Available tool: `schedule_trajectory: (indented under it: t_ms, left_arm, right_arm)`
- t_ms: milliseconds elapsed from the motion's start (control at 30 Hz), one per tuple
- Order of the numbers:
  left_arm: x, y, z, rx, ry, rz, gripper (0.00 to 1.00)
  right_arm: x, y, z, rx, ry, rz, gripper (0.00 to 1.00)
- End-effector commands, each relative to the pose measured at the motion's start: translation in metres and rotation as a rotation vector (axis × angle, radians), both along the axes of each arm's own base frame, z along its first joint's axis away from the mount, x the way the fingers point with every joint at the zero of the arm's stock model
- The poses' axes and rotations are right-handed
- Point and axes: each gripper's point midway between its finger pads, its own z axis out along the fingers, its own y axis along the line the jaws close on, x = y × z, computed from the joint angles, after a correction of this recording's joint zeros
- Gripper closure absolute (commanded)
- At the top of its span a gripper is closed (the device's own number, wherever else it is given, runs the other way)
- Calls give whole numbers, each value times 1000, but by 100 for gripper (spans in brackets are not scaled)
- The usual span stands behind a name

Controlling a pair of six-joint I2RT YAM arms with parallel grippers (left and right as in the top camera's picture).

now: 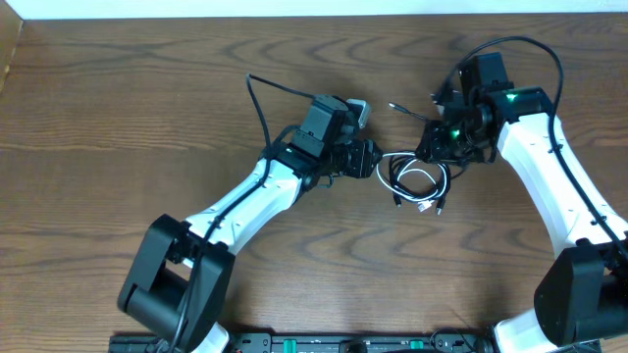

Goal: Untangle cables

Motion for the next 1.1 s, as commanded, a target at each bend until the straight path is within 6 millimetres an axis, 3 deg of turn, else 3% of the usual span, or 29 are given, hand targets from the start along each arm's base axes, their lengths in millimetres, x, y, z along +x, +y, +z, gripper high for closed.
schedule_trajectory:
  t_ms: [0,133,200,300,400,500,700,767,867,1033,1067]
  left_arm:
    - [-10,-4,-28,40,99,33,45]
    - [-27,-20,-54,65,162,13,42]
    - [-27,-19,-61,80,173,31,41]
    - [-21,-23,-60,65,148,32,42]
    - [-12,-23,-60,75,103,50,48]
    - [-8,-17,-70,110,97,75,50]
    - [-6,-18,-85,121,106,77,88]
    - [-3,-15,-86,139,88,86,93]
    - [4,-21,-65,120,10,33,93]
    - [22,-12,18,37,-120,72,93]
    - [22,-10,24,27,-124,81,93]
  right_arm:
    - [5,-25,-9,-117,7,-100,60]
    - [2,-26,-11,-121,15,-100,58]
    - [1,-26,-13,-123,21,-99,57]
    - [-4,-26,-20,-126,37,-96,57]
    - [-8,-26,-27,-125,49,-95,57]
    - [-8,-26,-29,-126,51,-95,57]
    - [-4,-25,-28,-120,31,-96,57]
    - [-2,-23,-28,-108,25,-94,57]
    - [7,-10,-23,-44,-14,-67,57]
    - [18,16,-19,25,-70,-16,58]
    - [19,18,-21,25,-69,-10,58]
